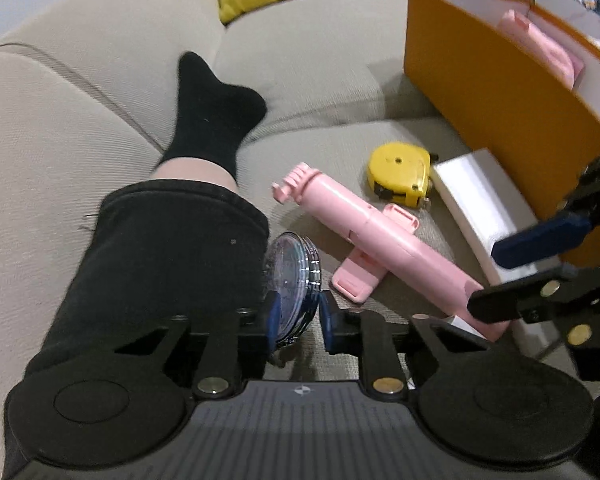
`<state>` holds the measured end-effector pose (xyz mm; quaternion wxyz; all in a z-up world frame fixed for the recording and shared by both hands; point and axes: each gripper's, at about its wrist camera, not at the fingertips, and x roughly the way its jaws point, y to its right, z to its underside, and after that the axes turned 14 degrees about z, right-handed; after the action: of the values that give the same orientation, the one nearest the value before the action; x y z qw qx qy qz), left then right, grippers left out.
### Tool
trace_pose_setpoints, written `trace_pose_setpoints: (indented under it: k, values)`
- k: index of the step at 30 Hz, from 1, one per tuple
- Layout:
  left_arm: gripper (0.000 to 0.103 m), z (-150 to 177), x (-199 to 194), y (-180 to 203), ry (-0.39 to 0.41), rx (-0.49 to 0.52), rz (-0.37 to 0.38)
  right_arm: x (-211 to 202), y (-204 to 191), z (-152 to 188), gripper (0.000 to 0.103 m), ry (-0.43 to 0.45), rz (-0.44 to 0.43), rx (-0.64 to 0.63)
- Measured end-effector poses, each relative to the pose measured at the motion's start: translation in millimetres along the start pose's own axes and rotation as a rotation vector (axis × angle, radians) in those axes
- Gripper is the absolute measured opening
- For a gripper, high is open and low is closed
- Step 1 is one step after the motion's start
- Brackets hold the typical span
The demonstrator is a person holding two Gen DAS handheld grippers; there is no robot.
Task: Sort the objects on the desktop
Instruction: 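Grasp the glitter compact mirror with the left gripper while the right grasps the white charger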
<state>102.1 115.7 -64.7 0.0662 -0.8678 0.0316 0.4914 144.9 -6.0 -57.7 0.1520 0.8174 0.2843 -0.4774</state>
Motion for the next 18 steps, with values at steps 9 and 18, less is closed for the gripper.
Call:
trace_pose_setpoints:
  k: [9, 18]
  values:
    - [0.015, 18.9, -38.9, -7.7, 0.007, -0.086, 0.136, -7.0, -11.5, 16.2, 0.023, -0.020, -0.033, -0.023]
    - [0.015, 26.0, -33.1, -5.0, 0.051, -0.093, 0.096, 3.1, -28.9, 28.4, 0.025, -0.053, -0.003, -0.072]
